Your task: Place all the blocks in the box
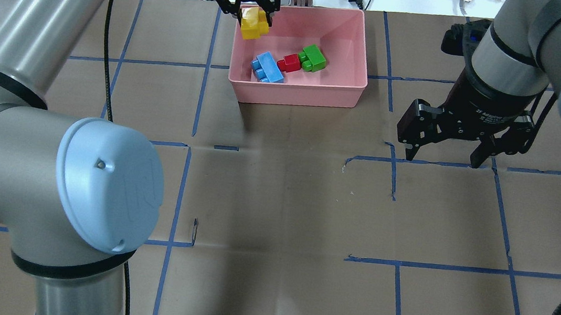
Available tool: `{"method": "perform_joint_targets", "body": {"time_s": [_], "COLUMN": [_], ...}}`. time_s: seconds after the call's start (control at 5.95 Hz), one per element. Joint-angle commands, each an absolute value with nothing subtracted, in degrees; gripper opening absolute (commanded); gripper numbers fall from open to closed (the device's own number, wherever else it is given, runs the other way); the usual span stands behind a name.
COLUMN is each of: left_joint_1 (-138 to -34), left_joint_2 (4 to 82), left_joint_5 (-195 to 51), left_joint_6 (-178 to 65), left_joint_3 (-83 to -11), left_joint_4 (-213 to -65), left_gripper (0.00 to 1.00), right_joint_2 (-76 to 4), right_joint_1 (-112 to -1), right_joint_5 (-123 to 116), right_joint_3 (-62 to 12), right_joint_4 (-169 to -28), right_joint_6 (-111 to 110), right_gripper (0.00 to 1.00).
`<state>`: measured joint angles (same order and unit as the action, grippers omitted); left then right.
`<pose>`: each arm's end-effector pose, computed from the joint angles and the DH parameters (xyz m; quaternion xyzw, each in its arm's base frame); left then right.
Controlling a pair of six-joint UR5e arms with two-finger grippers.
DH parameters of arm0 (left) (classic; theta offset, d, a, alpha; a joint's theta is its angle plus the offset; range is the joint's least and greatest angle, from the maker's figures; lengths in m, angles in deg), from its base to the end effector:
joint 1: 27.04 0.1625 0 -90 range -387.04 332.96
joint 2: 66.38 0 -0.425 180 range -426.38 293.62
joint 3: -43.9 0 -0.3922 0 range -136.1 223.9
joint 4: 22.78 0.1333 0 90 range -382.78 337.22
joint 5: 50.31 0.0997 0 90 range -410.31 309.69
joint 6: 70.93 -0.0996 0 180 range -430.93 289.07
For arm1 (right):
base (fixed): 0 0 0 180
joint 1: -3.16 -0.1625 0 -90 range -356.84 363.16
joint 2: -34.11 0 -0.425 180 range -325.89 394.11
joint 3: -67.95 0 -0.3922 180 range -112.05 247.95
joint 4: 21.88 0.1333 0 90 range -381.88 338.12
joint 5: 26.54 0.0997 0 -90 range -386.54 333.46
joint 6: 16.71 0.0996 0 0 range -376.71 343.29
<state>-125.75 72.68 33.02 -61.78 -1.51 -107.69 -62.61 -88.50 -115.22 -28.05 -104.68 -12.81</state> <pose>-0.2663 -0.7815 0.3126 0.0035 -0.9983 -0.0037 0.0583 0.1480 -0.4262 0.4793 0.0202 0.9981 0.0570 0.0087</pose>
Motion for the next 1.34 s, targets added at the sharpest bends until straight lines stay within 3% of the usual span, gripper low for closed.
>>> {"method": "perform_joint_targets", "body": {"time_s": [0.0,0.17,0.34,0.67,1.18], "left_joint_1": [-126.09,-126.18,-126.27,-126.01,-118.49], "left_joint_2": [74.86,74.43,73.9,68.74,52.43], "left_joint_5": [34.07,33.89,33.8,33.89,35.21], "left_joint_6": [-61.08,-60.12,-58.55,-58.71,-71.92], "left_joint_3": [-3.29,-4.26,-4.09,-4.53,-10.56], "left_joint_4": [-105.92,-105.84,-105.84,-107.14,-120.64], "left_gripper": [0.2,0.81,1.0,1.0,1.0], "right_joint_2": [-62.66,-62.66,-62.4,-62.4,-62.49], "right_joint_1": [-88.51,-88.51,-88.51,-88.51,-88.51], "right_joint_5": [-115.48,-115.66,-115.57,-115.13,-115.13], "right_joint_3": [-28.11,-28.11,-28.2,-28.2,-28.03], "right_joint_4": [-104.67,-104.67,-104.76,-104.85,-105.11], "right_joint_6": [-13.02,-13.02,-12.94,-13.11,-13.2], "right_gripper": [1.0,1.0,1.0,1.0,1.0]}}
